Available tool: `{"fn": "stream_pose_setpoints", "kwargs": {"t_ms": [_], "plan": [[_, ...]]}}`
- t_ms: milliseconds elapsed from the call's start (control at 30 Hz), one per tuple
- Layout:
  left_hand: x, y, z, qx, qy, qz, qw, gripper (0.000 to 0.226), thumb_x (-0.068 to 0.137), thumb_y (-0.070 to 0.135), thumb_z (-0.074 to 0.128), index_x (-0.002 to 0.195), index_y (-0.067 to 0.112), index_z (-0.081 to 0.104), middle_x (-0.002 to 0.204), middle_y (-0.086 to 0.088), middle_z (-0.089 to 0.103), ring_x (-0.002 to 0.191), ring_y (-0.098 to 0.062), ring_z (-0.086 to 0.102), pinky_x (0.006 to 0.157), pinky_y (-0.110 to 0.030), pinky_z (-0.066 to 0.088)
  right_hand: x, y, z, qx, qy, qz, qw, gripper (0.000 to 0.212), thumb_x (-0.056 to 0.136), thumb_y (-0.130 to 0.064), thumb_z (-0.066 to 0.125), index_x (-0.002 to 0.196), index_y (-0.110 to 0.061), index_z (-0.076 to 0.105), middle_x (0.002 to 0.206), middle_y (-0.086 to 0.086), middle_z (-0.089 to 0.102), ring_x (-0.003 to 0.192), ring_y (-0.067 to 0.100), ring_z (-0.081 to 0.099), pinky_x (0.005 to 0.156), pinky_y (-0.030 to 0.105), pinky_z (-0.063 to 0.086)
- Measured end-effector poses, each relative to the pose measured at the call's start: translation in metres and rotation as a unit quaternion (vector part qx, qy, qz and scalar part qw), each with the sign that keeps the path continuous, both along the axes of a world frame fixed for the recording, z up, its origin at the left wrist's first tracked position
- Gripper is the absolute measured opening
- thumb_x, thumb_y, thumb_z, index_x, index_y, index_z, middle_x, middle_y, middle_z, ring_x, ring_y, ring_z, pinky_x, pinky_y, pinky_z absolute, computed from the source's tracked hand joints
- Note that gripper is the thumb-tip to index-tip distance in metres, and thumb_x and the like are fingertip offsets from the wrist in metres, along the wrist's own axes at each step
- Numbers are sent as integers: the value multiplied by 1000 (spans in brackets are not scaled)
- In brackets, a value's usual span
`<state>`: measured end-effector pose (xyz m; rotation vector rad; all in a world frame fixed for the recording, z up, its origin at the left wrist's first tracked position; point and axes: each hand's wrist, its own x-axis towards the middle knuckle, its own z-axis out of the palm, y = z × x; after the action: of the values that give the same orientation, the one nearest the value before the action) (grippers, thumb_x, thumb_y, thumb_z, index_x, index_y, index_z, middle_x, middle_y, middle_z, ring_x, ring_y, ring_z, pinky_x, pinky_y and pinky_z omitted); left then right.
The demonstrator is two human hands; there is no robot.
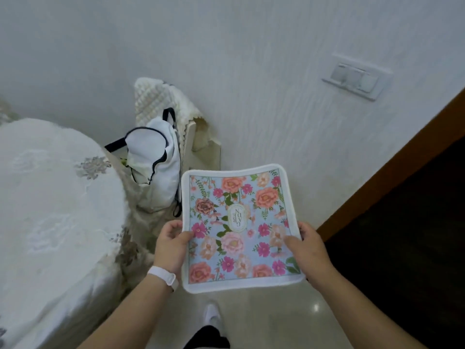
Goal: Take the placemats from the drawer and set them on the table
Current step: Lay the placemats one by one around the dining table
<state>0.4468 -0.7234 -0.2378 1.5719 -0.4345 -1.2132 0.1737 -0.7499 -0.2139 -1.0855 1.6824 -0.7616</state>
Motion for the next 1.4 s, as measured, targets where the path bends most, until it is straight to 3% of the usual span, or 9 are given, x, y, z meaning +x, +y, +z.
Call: {"fn": "stream_pose_setpoints", "kwargs": {"t_ms": [200, 333, 500, 667, 800, 967, 1167, 1333, 1400], "plan": [[55, -93, 16, -25, -2, -5, 1000, 14, 88, 1, 63, 91, 11, 54, 94, -22, 70, 75, -39, 70, 72, -53, 58, 53, -97, 20, -27, 10, 23, 999, 17, 95, -11, 58, 101, -27, 59, 99, 1, 71, 84, 21, 73, 73, 45, 62], [92, -122, 26, -35, 2, 40, 999, 18, 87, 1, 63, 89, 16, 54, 94, -20, 72, 81, -41, 70, 76, -55, 58, 91, -146, 29, -40, 4, 46, 998, 17, 94, -8, 59, 104, -21, 62, 96, 2, 72, 74, 20, 74, 60, 36, 61], [133, -139, 23, -24, 1, 109, 994, 16, 89, 4, 64, 94, 15, 53, 95, -16, 72, 75, -34, 72, 59, -39, 59, 137, -211, 27, -39, 18, 131, 990, 14, 94, -12, 61, 106, -19, 61, 97, 5, 73, 73, 23, 75, 65, 45, 63], [167, -150, 13, -6, 4, 195, 981, 14, 91, 9, 62, 94, 15, 51, 89, -14, 75, 76, -35, 73, 68, -49, 60, 199, -272, 14, -25, 9, 230, 973, 15, 95, -13, 61, 100, -27, 59, 96, 3, 72, 75, 24, 75, 67, 48, 63], [185, -171, -2, 22, -12, 262, 965, 15, 93, 18, 62, 106, 17, 55, 90, -13, 75, 76, -34, 73, 74, -56, 59, 252, -329, -2, -30, 16, 318, 947, 17, 94, -9, 59, 95, -26, 59, 92, 3, 72, 74, 21, 75, 67, 46, 63], [200, -216, 0, 39, -22, 340, 939, 21, 93, 19, 63, 113, 18, 57, 94, -13, 74, 78, -33, 73, 74, -55, 59, 309, -411, -6, -26, 20, 421, 906, 16, 94, -11, 59, 105, -22, 60, 93, -3, 71, 75, 10, 71, 57, 22, 54], [233, -256, 13, 59, -74, 411, 907, 28, 93, 18, 62, 119, 17, 53, 96, -9, 73, 79, -29, 73, 73, -48, 59, 378, -482, -11, -7, 11, 513, 858, 21, 91, -11, 58, 109, -23, 60, 98, -3, 70, 84, 15, 70, 70, 34, 59], [243, -253, 19, 33, -15, 509, 860, 27, 89, 16, 69, 112, 15, 56, 92, -15, 75, 77, -37, 73, 69, -51, 59, 437, -492, -20, -16, 27, 585, 810, 18, 94, -13, 55, 110, -23, 56, 95, -5, 66, 78, 9, 65, 55, 20, 49], [250, -245, 19, 27, 1, 541, 841, 28, 88, 15, 70, 112, 15, 56, 92, -17, 75, 78, -40, 72, 71, -56, 58, 458, -488, -23, -12, 24, 608, 793, 15, 97, -15, 54, 110, -21, 57, 94, -3, 66, 78, 10, 64, 57, 21, 49]]}}
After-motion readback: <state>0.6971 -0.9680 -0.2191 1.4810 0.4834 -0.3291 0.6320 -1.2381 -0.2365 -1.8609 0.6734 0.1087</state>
